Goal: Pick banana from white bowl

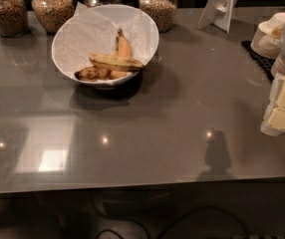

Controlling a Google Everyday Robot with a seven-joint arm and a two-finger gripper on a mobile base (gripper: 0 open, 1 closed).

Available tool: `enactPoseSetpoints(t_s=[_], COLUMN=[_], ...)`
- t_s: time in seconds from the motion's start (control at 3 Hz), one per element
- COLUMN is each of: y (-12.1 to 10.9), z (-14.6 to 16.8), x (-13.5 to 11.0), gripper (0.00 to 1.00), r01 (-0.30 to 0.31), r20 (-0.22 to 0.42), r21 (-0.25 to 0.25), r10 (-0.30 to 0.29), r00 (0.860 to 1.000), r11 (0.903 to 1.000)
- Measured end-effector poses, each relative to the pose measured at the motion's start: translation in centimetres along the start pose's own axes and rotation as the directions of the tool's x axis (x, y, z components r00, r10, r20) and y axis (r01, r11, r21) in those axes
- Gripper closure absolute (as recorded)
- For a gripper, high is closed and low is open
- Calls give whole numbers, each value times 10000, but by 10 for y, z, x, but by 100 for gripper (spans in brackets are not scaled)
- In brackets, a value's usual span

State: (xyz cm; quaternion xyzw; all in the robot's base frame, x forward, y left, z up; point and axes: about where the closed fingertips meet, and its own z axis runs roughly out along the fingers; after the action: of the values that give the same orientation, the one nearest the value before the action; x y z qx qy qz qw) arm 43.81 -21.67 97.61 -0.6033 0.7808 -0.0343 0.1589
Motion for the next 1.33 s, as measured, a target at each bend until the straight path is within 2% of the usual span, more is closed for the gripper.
enactPoseSetpoints(t_s=[0.33,0.67,1.0,1.33], y=[-2,-13,-32,-52], z=[-1,6,14,21], x=[-3,-30,-91,-161], gripper=[0,0,0,0], r01=[-59,-304,-562,-932], r20=[131,1095,2544,3812], r21=[101,327,685,886], r10=[57,267,370,527], r00=[9999,9936,9664,9230], r11=[9999,9990,9961,9917])
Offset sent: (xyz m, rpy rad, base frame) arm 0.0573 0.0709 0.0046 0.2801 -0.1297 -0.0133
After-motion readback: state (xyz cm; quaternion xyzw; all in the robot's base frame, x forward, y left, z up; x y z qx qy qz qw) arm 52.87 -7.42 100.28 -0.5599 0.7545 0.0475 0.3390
